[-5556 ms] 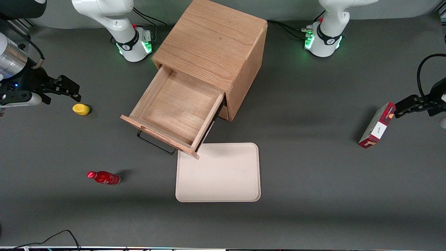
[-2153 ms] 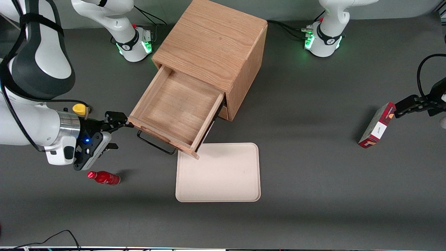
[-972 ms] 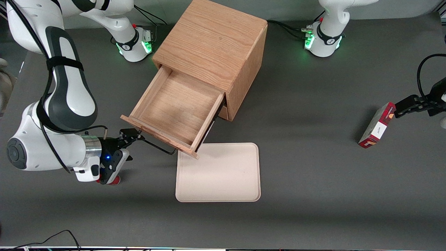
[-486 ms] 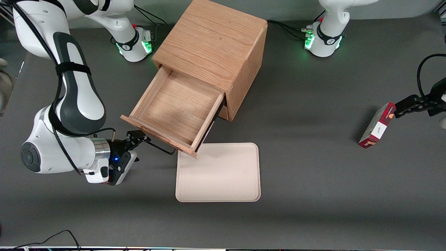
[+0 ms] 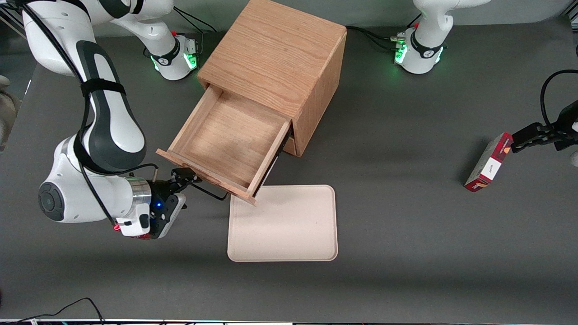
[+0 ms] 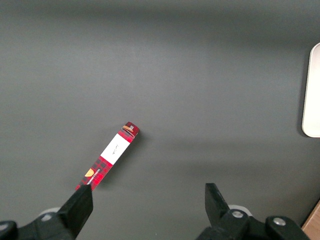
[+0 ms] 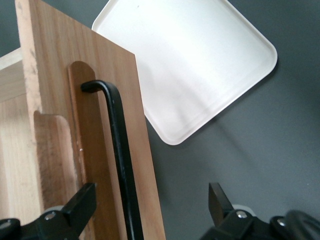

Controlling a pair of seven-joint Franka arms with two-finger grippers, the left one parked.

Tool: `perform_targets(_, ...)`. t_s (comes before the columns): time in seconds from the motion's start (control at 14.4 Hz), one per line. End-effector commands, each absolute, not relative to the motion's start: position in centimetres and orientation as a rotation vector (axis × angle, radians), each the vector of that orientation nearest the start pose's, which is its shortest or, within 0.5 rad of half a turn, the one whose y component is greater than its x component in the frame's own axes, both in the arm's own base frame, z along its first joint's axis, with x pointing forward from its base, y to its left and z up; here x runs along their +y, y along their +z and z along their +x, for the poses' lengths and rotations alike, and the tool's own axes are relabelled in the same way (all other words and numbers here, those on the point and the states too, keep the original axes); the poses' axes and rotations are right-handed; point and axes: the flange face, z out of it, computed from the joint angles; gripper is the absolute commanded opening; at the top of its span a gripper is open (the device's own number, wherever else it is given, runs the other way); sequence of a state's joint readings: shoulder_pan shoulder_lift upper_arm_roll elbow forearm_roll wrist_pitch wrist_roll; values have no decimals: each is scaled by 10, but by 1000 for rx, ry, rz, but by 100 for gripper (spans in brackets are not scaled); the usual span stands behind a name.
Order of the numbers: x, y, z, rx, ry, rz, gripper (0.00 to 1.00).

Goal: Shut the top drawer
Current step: 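Push the drawer front with the right gripper into the cabinet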

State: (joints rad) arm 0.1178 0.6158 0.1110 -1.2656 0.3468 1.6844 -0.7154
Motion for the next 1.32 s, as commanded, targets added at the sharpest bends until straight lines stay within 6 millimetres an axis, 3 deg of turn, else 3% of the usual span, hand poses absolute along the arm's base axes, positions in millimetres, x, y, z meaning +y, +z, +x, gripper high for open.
perform_targets(0.0,177,381,693,-1107,106,-2455,100)
perform_targets(0.62,183,373,696,-1102,92,-2457,100)
perform_targets(1.25,185,369,691,-989,134,-2514,100)
